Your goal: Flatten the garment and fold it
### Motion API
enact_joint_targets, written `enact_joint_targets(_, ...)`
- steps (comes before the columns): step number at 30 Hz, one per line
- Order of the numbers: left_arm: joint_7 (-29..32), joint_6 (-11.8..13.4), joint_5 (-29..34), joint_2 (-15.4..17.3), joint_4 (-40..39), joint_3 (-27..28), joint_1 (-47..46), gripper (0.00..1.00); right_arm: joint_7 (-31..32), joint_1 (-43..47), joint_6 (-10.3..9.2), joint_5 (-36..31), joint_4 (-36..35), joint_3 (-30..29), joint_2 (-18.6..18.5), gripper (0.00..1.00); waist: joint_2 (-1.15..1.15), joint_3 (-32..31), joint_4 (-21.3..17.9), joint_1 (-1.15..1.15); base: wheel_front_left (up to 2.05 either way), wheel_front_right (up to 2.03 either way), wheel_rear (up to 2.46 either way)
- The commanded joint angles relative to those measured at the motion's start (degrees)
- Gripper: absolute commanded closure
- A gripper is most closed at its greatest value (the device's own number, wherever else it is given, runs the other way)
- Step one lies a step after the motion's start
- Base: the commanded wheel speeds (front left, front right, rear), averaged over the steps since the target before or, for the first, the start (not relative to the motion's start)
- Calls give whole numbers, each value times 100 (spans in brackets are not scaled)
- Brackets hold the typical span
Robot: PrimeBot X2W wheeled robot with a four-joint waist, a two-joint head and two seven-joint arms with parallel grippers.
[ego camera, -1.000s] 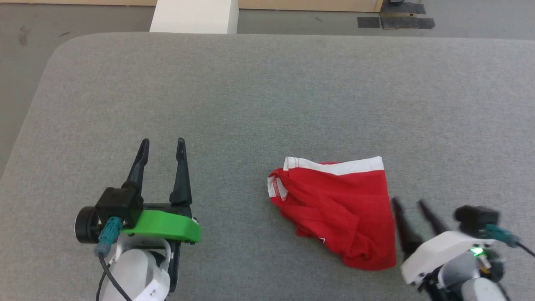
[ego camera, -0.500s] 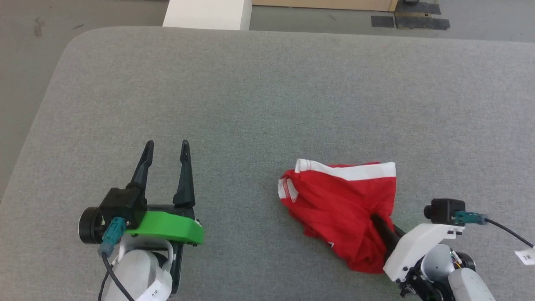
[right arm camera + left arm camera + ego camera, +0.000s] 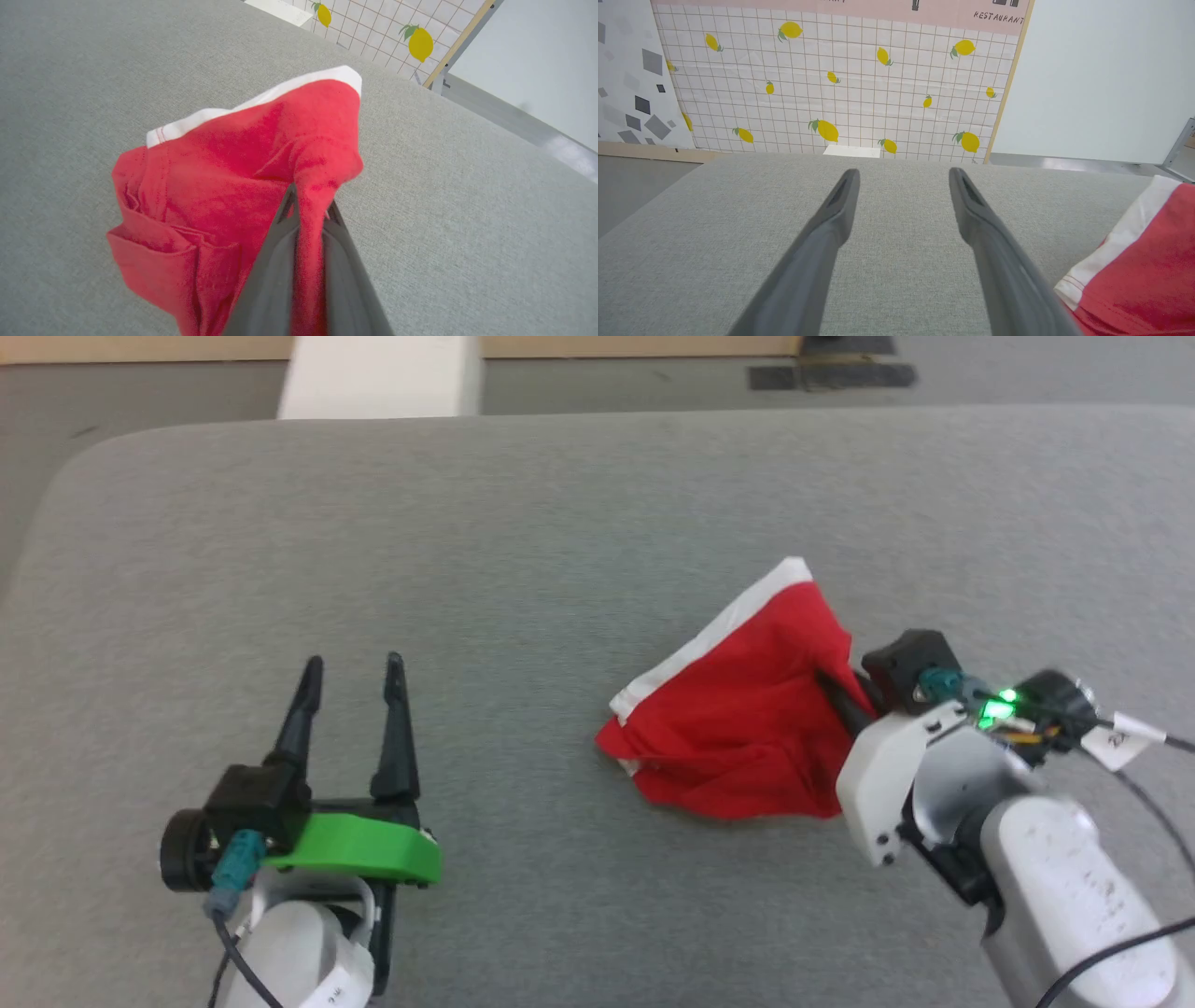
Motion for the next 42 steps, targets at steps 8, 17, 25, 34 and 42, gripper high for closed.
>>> enact_joint_targets(8, -21, -116, 289, 16, -167, 96, -400, 0, -246, -726, 19, 199, 332, 47, -643, 100, 0, 673, -1194, 0, 0, 0, 0)
enact_joint_targets(17, -21, -201, 676, 284, -369, 11, -1059, 0, -910, -1621, 19, 449, 1798, -636, -1215, 100, 0, 1668, -1800, 0, 0, 0, 0)
enact_joint_targets(25, 92, -251, 934, 520, -561, -162, -1573, 0, -1820, -2579, 19, -147, 3297, -1475, -1732, 100, 0, 2485, -1729, 0, 0, 0, 0)
enact_joint_targets(34, 201, -198, 990, 606, -713, -204, -1680, 0, -2592, -3237, 19, -1159, 4331, -2667, -1883, 100, 0, 2800, -1391, 0, 0, 0, 0)
enact_joint_targets(42, 52, -121, 782, 419, -452, -262, -1554, 0, -3131, -3261, 19, -1716, 4581, -3502, -1766, 0, 0, 2259, -1006, 0, 0, 0, 0)
